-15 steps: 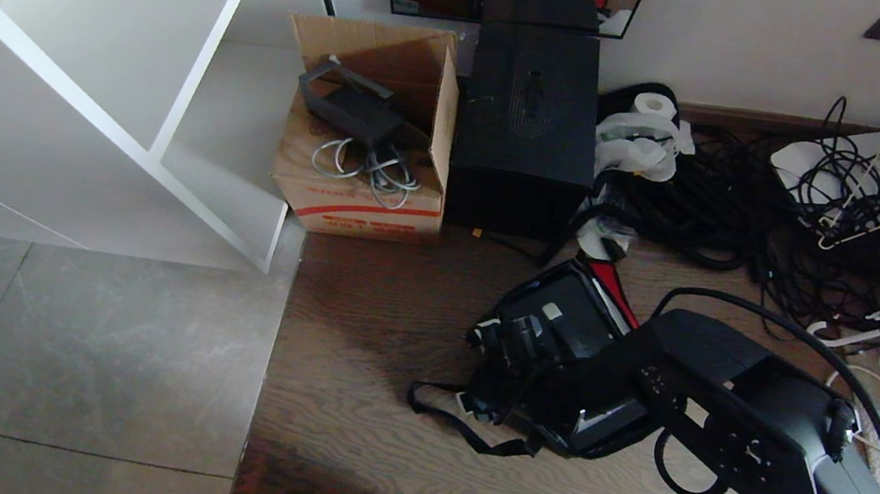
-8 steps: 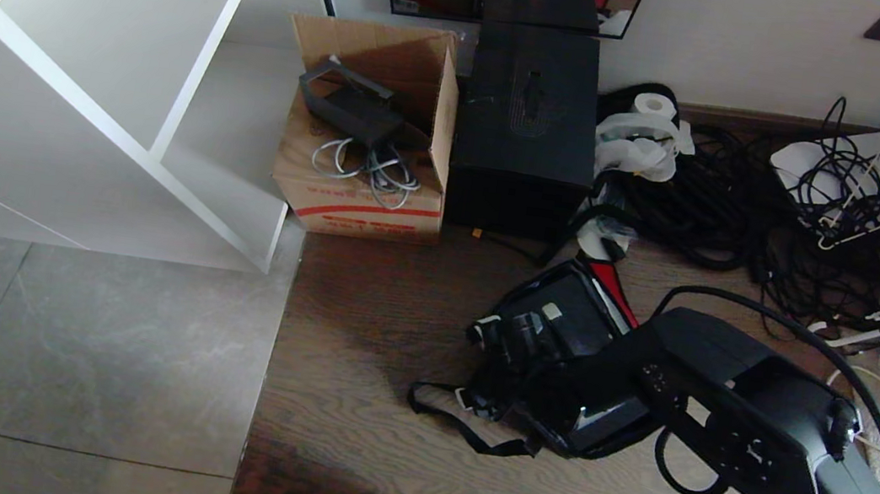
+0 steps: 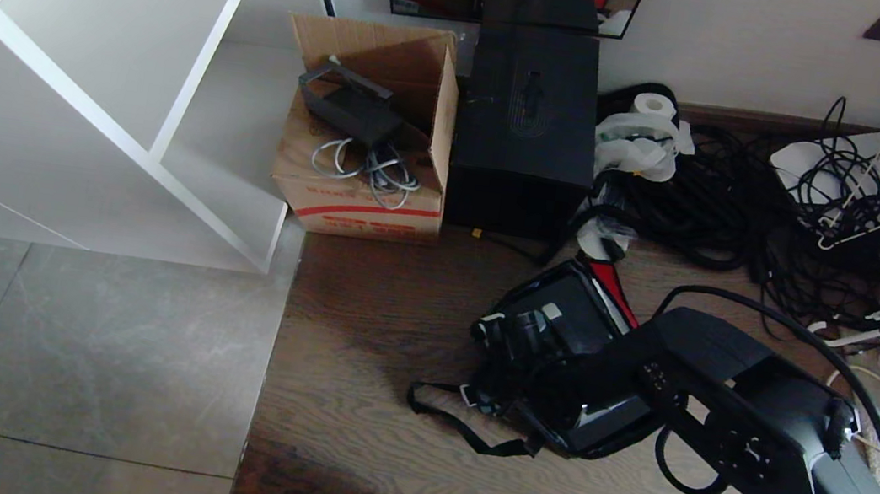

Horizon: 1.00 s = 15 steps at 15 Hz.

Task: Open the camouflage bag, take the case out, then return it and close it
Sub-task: Close the top of the storage box

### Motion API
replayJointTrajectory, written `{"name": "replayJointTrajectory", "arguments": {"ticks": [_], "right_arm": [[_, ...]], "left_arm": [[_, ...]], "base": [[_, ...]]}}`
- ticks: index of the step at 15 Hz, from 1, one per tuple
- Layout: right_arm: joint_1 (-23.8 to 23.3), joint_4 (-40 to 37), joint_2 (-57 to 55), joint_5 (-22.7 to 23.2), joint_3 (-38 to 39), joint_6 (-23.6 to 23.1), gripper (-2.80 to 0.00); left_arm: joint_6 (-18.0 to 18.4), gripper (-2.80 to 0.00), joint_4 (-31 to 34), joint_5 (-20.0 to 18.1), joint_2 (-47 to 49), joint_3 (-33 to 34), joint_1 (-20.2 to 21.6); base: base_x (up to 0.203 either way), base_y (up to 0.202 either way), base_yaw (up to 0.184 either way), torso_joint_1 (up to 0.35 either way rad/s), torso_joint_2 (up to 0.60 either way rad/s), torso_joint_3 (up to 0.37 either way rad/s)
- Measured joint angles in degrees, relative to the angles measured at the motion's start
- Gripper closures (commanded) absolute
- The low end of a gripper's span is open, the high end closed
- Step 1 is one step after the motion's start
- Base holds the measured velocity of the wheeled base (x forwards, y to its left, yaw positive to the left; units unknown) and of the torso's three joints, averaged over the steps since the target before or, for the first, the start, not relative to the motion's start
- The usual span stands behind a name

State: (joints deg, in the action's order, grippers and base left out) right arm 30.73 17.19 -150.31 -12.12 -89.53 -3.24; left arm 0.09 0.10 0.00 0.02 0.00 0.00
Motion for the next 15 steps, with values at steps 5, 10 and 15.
{"name": "replayJointTrajectory", "arguments": {"ticks": [5,10,15], "right_arm": [[0.0,-0.02,-0.51,-0.47,-0.08,0.0,0.0],[0.0,0.52,-0.38,-0.45,-0.3,-0.06,0.0],[-0.61,0.83,0.61,-0.72,-0.13,-0.09,0.0]], "left_arm": [[0.0,0.0,-0.01,0.0,0.0,0.0,0.0],[0.01,0.0,-0.02,0.0,0.0,0.0,0.0],[0.0,0.0,0.0,0.0,0.0,0.0,0.0]], "base": [[0.0,0.0,0.0,0.0,0.0,0.0],[0.0,0.0,0.0,0.0,0.0,0.0],[0.0,0.0,0.0,0.0,0.0,0.0]]}}
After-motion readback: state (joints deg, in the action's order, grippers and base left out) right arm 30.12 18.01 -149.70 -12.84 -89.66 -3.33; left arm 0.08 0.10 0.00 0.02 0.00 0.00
